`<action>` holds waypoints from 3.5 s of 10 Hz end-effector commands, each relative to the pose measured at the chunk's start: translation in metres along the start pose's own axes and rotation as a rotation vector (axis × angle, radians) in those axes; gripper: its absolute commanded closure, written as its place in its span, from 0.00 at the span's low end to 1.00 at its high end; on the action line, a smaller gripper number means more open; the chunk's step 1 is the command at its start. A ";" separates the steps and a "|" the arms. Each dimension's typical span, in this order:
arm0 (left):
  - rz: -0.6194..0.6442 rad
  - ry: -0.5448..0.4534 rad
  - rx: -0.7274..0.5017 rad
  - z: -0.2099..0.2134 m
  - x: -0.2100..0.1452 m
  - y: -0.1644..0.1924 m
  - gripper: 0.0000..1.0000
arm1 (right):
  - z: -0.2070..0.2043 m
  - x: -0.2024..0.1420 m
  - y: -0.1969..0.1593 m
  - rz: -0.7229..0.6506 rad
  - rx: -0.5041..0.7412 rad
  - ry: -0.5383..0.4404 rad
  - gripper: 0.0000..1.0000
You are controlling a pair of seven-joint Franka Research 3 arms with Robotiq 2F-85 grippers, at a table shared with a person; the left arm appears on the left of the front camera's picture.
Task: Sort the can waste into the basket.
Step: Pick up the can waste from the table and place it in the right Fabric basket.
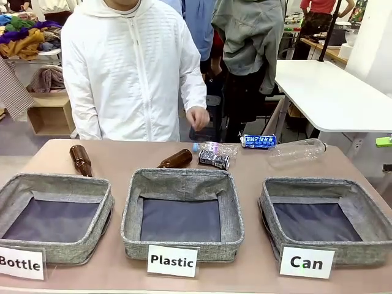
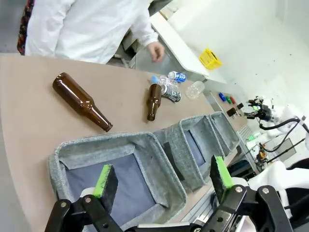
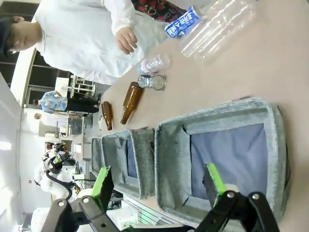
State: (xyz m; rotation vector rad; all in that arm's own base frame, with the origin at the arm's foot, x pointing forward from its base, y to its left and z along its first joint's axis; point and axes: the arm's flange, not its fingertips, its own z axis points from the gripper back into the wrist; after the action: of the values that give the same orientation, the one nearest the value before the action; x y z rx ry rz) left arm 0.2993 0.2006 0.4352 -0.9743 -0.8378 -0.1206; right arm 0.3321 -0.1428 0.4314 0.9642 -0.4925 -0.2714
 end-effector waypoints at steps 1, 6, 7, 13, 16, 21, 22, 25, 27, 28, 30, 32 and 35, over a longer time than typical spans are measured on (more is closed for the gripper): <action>-0.027 0.006 0.001 0.003 0.001 -0.003 0.00 | 0.006 0.000 0.010 0.049 0.036 0.004 0.00; -0.027 0.006 0.001 0.003 0.001 -0.003 0.00 | -0.073 0.051 0.093 0.305 -0.529 0.099 0.00; -0.027 0.006 0.001 0.003 0.001 -0.003 0.00 | -0.106 0.075 0.112 0.343 -0.696 0.102 0.00; -0.027 0.006 0.001 0.003 0.001 -0.003 0.00 | 0.128 0.010 0.037 0.066 -0.306 0.015 0.00; -0.027 0.006 0.001 0.003 0.001 -0.003 0.00 | 0.156 -0.027 -0.028 -0.120 -0.232 -0.048 0.00; -0.027 0.006 0.001 0.003 0.001 -0.003 0.00 | 0.181 -0.041 -0.018 -0.096 -0.231 -0.051 0.00; -0.027 0.006 0.001 0.003 0.001 -0.003 0.00 | 0.181 -0.041 -0.018 -0.096 -0.231 -0.051 0.00; -0.027 0.006 0.001 0.003 0.001 -0.003 0.00 | 0.119 0.013 0.038 0.093 -0.370 0.077 0.00; -0.027 0.006 0.001 0.003 0.001 -0.003 0.00 | 0.051 0.051 0.086 0.260 -0.475 0.169 0.00; -0.027 0.006 0.001 0.003 0.001 -0.003 0.00 | 0.010 0.064 0.108 0.357 -0.520 0.217 0.00; -0.027 0.006 0.001 0.003 0.001 -0.003 0.00 | -0.064 0.059 0.131 0.551 -0.616 0.327 0.00; -0.027 0.006 0.001 0.003 0.001 -0.003 0.00 | -0.111 0.030 0.136 0.683 -0.716 0.353 0.00; -0.027 0.006 0.001 0.003 0.001 -0.003 0.00 | -0.089 0.049 0.145 0.549 -0.596 0.361 0.00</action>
State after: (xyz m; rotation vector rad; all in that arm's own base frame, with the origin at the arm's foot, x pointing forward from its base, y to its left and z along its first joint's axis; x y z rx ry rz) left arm 0.2959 0.2007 0.4388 -0.9547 -0.8152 -0.1300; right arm 0.4216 -0.0195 0.5152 0.2187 -0.2940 0.2707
